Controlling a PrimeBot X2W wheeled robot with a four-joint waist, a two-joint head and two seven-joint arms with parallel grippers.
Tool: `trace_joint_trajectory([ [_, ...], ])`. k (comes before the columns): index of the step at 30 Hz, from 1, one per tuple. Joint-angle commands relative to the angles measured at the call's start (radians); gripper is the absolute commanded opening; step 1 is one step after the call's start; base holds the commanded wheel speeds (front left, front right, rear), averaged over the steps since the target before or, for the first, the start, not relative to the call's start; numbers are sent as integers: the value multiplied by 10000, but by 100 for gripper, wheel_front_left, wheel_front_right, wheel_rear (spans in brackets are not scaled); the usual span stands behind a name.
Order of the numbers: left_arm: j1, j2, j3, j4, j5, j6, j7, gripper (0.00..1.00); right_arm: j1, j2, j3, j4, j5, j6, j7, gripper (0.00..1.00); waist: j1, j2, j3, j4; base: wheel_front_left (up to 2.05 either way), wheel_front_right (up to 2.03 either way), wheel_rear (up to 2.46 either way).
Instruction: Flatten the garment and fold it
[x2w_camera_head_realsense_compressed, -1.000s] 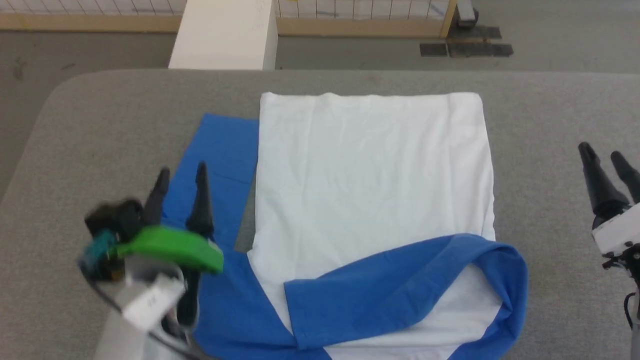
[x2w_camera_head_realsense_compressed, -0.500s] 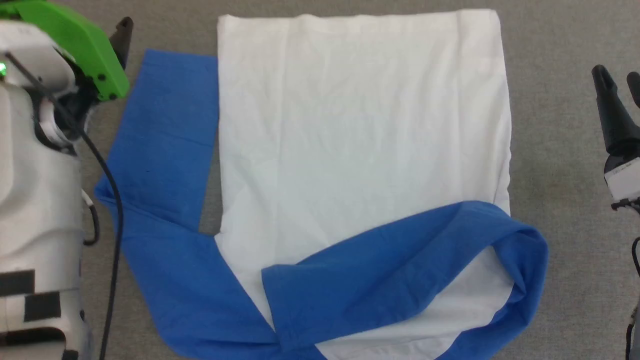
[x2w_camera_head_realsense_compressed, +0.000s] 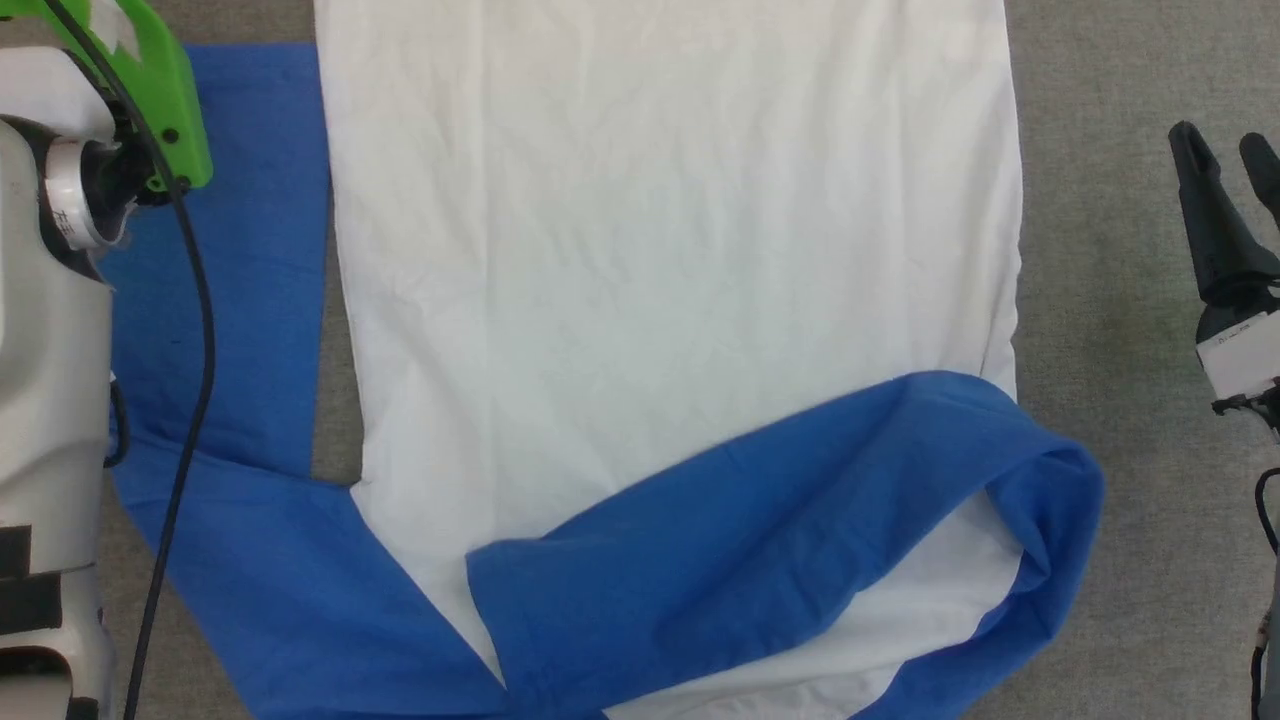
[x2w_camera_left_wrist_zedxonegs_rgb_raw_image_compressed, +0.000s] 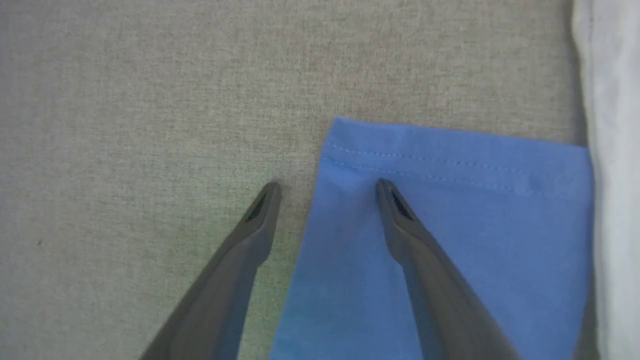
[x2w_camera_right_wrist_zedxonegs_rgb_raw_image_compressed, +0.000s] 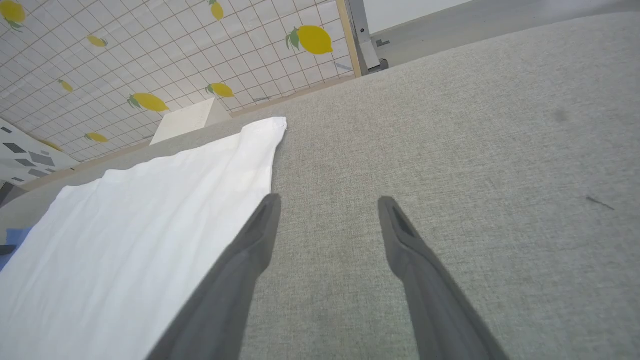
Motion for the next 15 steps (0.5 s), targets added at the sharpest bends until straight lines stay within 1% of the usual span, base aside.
trace_joint_trajectory([
  [1,506,163,-33,311,16,137,427,100,-183,-36,35,-55,96,-13,-70,100,-1,-1,80,-22,0,0,0],
  [4,918,-95,199,188,-439,335,851,100,-179,-77,23,-101,130,-13,-70,100,-1,-1,120,42,0,0,0],
  [5,1025,-180,282,100,-584,383,910,88,-176,-91,15,-109,133,-13,-65,100,-1,-1,134,61,0,0,0],
  [6,1114,-249,376,-10,-709,432,894,36,-174,-104,1,-118,135,-13,-63,100,-1,-1,150,81,0,0,0],
  [7,1220,-306,452,-144,-835,440,854,0,-172,-119,-17,-127,136,-13,-64,100,-1,-1,163,107,0,0,0],
  [9,1377,-377,573,-388,-1051,367,685,0,-159,-139,-34,-130,130,-13,-60,100,-1,-1,155,152,0,0,0],
  [11,1450,-495,802,-627,-1315,319,294,0,-148,-156,-46,-115,114,-13,-61,100,-1,-1,117,198,0,0,0],
  [15,1421,-849,1489,-942,-1948,274,-892,0,-119,-140,-32,-35,67,-13,-80,100,-1,-1,-97,295,0,0,0],
])
